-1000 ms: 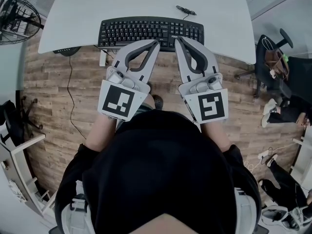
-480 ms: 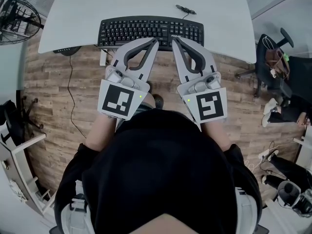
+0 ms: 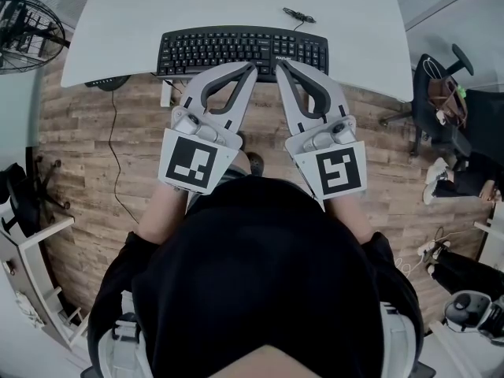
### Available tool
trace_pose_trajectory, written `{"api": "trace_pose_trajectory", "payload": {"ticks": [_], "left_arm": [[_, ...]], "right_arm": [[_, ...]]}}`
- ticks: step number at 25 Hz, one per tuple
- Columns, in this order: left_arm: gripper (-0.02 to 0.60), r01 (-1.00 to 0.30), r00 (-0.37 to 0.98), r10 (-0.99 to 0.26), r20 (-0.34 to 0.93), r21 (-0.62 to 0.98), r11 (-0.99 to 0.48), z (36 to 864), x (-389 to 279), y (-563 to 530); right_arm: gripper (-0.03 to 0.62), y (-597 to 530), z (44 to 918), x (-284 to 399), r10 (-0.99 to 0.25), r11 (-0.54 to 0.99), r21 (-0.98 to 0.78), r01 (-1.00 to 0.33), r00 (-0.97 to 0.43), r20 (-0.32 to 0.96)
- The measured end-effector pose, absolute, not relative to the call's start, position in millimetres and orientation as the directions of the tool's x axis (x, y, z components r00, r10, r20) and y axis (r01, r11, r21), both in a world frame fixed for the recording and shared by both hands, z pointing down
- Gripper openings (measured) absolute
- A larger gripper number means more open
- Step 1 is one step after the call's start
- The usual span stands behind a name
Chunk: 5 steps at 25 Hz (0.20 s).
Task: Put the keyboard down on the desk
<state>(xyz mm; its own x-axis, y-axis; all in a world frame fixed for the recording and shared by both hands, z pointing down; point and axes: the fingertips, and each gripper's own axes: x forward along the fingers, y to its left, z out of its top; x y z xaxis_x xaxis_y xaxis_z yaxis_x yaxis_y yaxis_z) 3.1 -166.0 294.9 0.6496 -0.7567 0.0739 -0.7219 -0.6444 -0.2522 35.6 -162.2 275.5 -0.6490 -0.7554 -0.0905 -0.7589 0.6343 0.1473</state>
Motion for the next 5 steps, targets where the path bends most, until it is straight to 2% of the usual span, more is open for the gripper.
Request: {"api": "trace_pose_trajectory", "payload": {"ticks": [5], "left_arm": [[0.012,-0.724,0.647,-0.759,0.076,-0.253,-0.642,296.8,4.1,-165.6]], "right_arm": [[0.003,-162.2,277.9,36.6,-0.756,0.635,0.145,-0.759,-0.649,-0.084]]}}
